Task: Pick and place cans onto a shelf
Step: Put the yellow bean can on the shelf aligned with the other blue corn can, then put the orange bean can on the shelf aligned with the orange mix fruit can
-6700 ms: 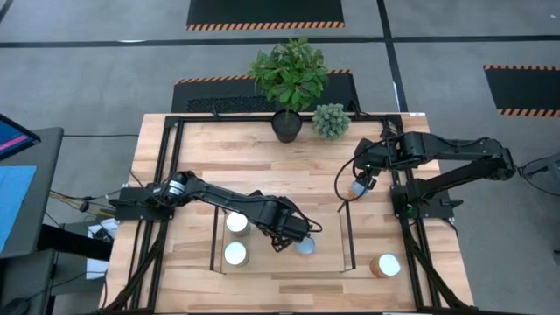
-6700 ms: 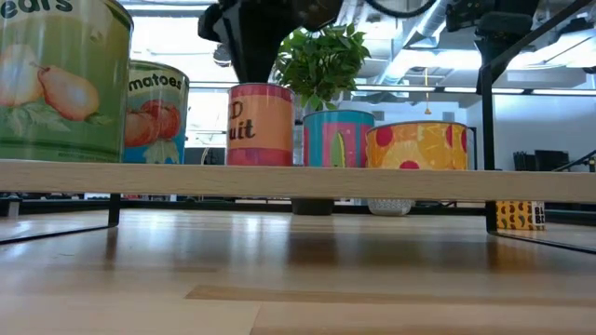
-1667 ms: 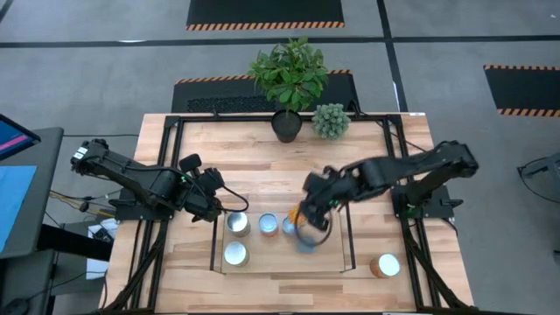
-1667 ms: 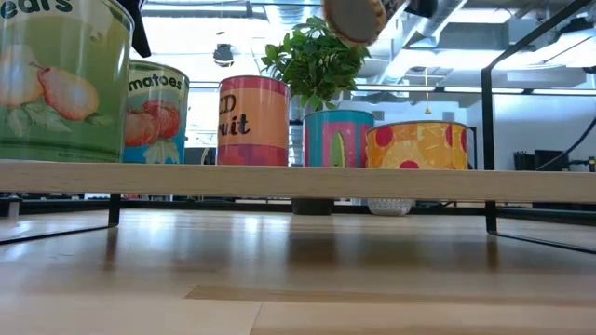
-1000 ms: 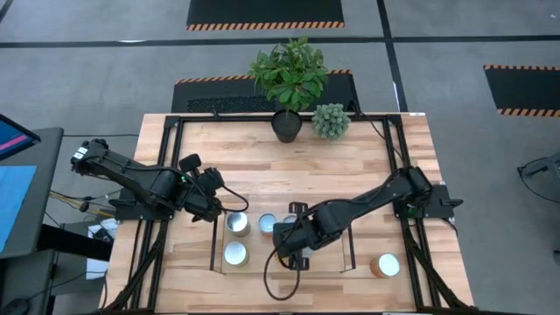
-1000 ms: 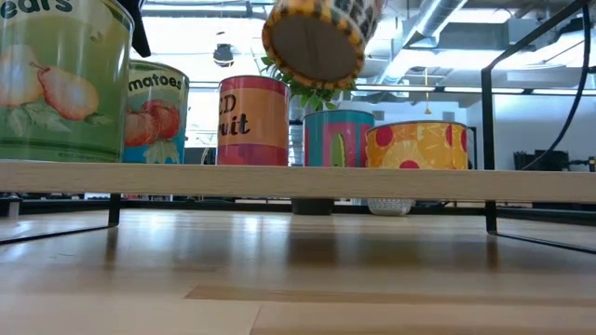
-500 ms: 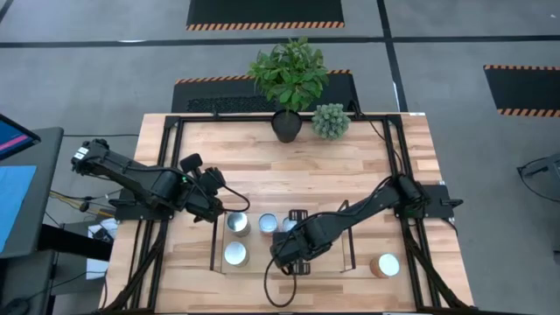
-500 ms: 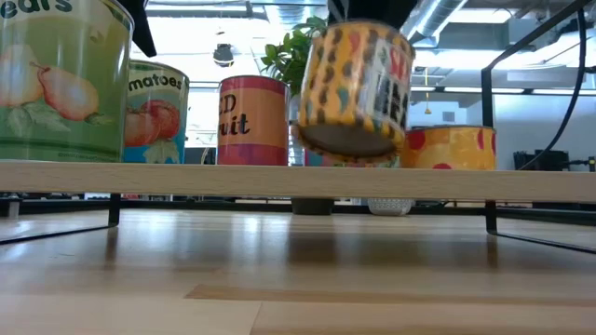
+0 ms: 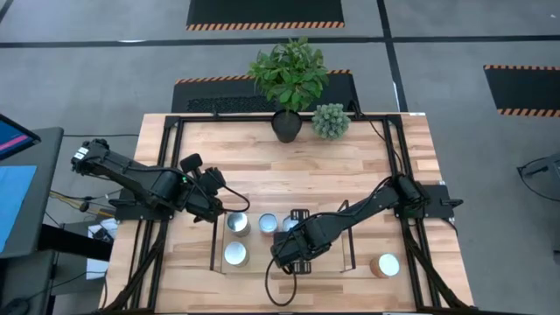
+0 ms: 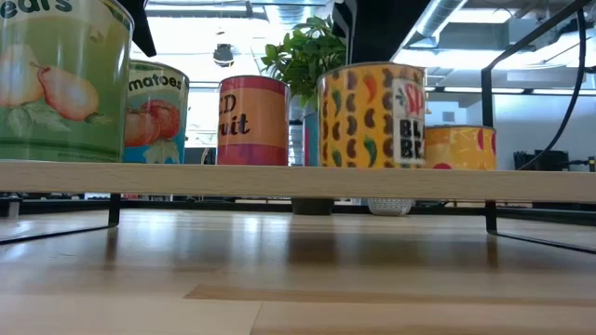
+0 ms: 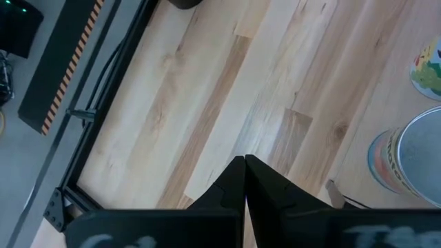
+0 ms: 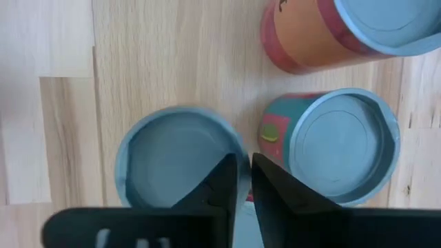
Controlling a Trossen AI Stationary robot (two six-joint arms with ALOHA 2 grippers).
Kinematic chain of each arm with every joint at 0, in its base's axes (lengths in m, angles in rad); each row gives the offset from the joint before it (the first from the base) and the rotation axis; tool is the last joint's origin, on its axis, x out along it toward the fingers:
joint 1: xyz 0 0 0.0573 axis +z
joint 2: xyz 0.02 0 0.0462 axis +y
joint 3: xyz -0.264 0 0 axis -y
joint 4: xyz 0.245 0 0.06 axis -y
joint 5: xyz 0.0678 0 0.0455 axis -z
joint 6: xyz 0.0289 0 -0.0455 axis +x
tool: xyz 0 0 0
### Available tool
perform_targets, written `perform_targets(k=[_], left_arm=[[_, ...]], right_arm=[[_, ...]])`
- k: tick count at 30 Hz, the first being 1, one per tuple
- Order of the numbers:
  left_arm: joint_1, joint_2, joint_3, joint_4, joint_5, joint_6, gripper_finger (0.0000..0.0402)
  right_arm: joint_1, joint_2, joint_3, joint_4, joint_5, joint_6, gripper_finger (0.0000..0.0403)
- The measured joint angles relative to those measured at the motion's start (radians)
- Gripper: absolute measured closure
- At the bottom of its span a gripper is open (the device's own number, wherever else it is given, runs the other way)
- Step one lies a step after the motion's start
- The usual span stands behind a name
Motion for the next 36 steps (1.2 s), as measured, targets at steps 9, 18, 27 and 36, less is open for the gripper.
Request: perform_targets(k=[9, 18, 27, 36], left_arm=[[0.000, 0.000, 0.000, 0.000, -0.004, 0.000, 0.0401], [0.000, 0.000, 0.000, 0.000, -0.027, -0.006, 0.0401], [0.000, -0.001, 0.000, 0.008, -0.024, -0.051, 0.0401], [0.000, -0.001, 0.000, 0.027, -0.024, -0.045, 0.0401]], right_arm=[[-0.005, 0.000, 0.001, -0.016, -0.010, -0.012, 0.0315], [-0.004, -0.038, 0.196, -0.221, 0.109, -0.071, 0.0310], [0.064, -0.243, 0.239, -0.419, 0.147, 0.155, 0.0310], [0.357, -0.597, -0.178, -0.410, 0.151, 0.812, 0.0310]])
